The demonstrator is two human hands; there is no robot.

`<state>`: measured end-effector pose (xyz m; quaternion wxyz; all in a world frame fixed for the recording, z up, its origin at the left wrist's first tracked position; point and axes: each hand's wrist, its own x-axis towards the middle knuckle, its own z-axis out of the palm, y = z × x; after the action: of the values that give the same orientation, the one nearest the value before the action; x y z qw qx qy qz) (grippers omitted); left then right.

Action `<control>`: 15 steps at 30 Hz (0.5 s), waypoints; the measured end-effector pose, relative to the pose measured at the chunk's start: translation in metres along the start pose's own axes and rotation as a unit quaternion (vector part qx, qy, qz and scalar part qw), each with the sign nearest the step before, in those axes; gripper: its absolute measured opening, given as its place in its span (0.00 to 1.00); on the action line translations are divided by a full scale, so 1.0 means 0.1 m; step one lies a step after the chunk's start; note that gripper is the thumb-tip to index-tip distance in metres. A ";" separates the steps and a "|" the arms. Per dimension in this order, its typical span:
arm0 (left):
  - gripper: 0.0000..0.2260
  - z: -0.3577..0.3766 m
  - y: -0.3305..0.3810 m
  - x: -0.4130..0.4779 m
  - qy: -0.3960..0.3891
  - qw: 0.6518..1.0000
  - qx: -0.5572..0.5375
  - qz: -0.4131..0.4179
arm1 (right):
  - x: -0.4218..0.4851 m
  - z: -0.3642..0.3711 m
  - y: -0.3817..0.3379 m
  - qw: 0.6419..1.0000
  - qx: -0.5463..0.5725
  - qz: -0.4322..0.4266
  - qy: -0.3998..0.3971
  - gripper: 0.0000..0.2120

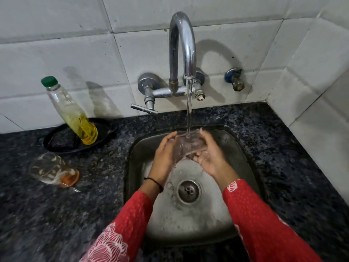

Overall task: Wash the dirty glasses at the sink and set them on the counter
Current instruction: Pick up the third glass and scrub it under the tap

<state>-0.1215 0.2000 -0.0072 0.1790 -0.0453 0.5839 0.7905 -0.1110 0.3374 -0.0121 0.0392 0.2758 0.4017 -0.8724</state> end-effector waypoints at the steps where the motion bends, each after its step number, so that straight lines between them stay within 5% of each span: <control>1: 0.13 -0.06 -0.03 -0.03 -0.004 0.997 -0.056 -0.056 | 0.02 0.02 -0.07 0.999 -0.049 -0.013 -0.002 0.08; 4: 0.17 -0.20 -0.10 -0.10 0.011 0.975 -0.123 -0.183 | 0.00 0.15 -0.21 0.959 -0.268 -0.094 -0.015 0.13; 8: 0.15 -0.19 -0.17 -0.10 0.012 0.969 -0.147 -0.200 | -0.11 0.36 -0.15 0.866 -0.465 -0.179 -0.050 0.33; 15: 0.14 -0.11 -0.10 -0.03 -0.031 0.990 -0.092 -0.099 | -0.19 0.24 0.03 0.910 -0.342 -0.233 -0.017 0.32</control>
<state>-0.1172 0.1918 -0.0192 0.2693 -0.0945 0.4952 0.8206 -0.1047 0.3149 0.0080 -0.0664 0.1297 0.7273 -0.6707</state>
